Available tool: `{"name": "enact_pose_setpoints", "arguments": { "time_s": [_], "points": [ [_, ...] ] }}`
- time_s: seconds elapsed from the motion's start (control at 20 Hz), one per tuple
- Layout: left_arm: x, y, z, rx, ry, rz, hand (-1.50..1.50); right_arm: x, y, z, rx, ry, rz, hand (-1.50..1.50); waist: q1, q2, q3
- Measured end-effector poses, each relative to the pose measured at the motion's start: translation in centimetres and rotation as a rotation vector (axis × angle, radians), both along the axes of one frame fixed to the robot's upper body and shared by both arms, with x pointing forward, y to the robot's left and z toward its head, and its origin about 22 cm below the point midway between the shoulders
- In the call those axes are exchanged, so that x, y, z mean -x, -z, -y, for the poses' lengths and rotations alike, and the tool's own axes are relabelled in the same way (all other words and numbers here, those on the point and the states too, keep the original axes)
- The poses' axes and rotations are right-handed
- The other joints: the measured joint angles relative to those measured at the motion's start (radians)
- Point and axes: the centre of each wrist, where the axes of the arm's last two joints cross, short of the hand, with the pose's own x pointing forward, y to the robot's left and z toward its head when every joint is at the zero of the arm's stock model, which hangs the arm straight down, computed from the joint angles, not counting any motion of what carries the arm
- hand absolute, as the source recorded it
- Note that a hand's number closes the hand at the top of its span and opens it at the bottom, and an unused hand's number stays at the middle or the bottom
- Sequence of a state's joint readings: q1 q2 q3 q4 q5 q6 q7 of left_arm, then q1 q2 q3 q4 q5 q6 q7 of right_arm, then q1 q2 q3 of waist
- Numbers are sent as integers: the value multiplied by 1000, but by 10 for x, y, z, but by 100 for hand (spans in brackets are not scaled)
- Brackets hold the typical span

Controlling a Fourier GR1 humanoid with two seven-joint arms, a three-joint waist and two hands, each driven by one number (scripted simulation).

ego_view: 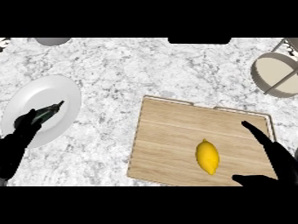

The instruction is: Pick the lemon from the tray and place it in the tiered basket

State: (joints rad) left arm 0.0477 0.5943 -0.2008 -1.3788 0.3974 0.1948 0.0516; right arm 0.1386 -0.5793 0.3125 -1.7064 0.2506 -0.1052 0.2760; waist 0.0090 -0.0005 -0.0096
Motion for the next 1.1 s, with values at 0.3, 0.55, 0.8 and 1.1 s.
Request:
{"name": "enact_pose_setpoints", "arguments": {
  "time_s": [0.3,0.55,0.8,1.1],
  "points": [
    [-9,-4,-3,4,0,-8,0,-24,-57,-63,79,-48,-131,-150,4,0,5],
    [-7,4,-2,8,0,-9,0,-36,-86,-101,98,-55,-247,-150,2,-1,9],
    [-1,7,-11,7,-1,-7,0,-42,-100,-112,97,-71,-298,-150,-1,-2,11],
    [-3,3,-11,9,-7,-8,0,-47,-100,-110,141,-41,-335,-150,-4,-2,11]
  ]
}}
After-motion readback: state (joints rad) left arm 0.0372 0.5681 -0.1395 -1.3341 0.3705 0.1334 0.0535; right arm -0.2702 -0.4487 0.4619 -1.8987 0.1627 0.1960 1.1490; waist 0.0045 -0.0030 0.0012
